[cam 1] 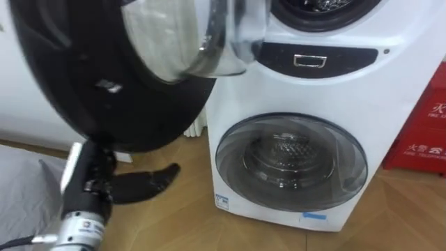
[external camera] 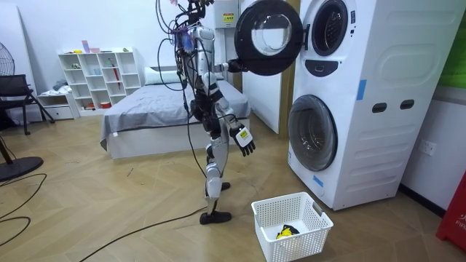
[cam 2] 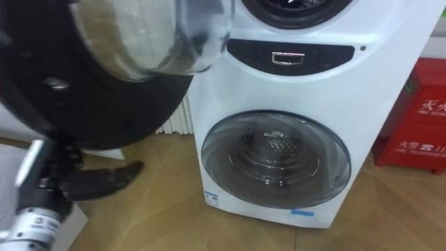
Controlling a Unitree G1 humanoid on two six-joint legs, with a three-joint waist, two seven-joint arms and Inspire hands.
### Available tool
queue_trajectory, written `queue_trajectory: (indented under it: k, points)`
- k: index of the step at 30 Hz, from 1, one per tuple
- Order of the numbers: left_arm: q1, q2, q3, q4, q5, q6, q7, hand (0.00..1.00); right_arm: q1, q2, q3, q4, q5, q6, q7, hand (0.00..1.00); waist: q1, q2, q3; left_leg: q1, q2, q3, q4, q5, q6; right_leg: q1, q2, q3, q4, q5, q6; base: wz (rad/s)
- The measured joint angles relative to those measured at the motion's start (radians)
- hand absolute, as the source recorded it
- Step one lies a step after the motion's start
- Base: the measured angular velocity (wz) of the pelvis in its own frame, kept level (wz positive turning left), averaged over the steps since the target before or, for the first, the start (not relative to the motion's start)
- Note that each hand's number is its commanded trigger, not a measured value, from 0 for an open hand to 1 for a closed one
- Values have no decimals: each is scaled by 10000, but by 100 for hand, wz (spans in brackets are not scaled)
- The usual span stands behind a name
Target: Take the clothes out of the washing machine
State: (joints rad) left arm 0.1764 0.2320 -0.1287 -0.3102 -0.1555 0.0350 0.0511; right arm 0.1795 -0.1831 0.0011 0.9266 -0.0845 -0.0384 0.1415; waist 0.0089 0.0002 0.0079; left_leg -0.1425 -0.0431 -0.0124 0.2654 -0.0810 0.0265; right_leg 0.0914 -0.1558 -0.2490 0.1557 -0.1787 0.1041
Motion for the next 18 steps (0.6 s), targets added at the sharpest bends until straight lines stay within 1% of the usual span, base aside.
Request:
queue_trajectory:
  k: [1,2,3,4,6,7,9,10,11,13,14,16,18]
  points:
    - [12,16,-133,42,121,-113,-198,0,3,3,67,2,5,-45,2,0,-39,-16,-6,35,3,31,-29,-1,4,6,-11,14,0,16,-3,-22]
    - [45,35,-410,133,304,-305,-560,0,4,4,192,2,8,-138,19,0,-103,-58,5,164,6,100,-148,17,23,52,-28,70,-14,29,-9,-18]
    - [108,27,-610,196,395,-478,-862,0,1,10,260,0,13,-177,30,0,-239,-100,-16,249,10,148,-212,16,22,81,-20,146,-14,22,-19,-17]
    - [141,38,-706,231,409,-550,-1028,0,-10,10,274,-2,5,-178,37,0,-293,-120,-23,313,15,190,-275,23,12,98,-18,197,-12,15,-29,-18]
    - [145,52,-980,563,404,-936,-1423,0,-49,-43,428,-8,7,-199,35,0,-350,-150,-13,517,91,427,-439,10,-18,109,4,373,-16,-18,-69,-27]
    - [145,76,-1049,648,405,-968,-1522,0,-52,-52,478,-11,6,-235,35,0,-384,-151,-15,538,110,450,-451,3,-29,108,23,419,-21,-23,-85,-22]
    - [147,153,-1290,1002,416,-1011,-1830,0,-49,-56,545,-9,8,-292,52,0,-534,-184,6,579,150,501,-460,2,-31,111,67,503,-17,-21,-158,-9]
    - [148,181,-1471,1203,456,-1011,-2024,0,-48,-60,546,-7,9,-307,37,0,-605,-156,-6,588,155,511,-470,-15,-55,111,72,512,-18,-16,-228,-6]
    - [148,190,-1615,1329,540,-1011,-2246,0,-48,-59,546,-7,10,-313,26,0,-666,-147,-10,627,156,533,-534,-38,-85,106,71,530,-23,-33,-254,-11]
    - [147,207,-1749,1373,601,-1017,-2529,0,-53,-55,562,-6,71,-366,26,0,-752,-161,-7,723,159,573,-656,-65,-122,108,69,546,-32,-67,-274,-11]
    - [146,245,-1842,1384,600,-1072,-2631,0,-65,-55,574,6,143,-374,22,0,-823,-175,-2,770,163,605,-719,-78,-140,128,70,551,-25,-75,-283,-11]
    - [147,258,-1953,1477,656,-1133,-2791,0,-111,-51,590,59,143,-375,12,0,-860,-191,11,860,192,710,-807,-108,-171,124,72,556,-27,-76,-287,-16]
    - [145,293,-2061,1587,847,-1142,-2931,0,-230,-35,746,128,90,-385,-4,0,-897,-196,15,872,303,916,-799,-228,-217,56,127,559,-27,-65,-305,-22]
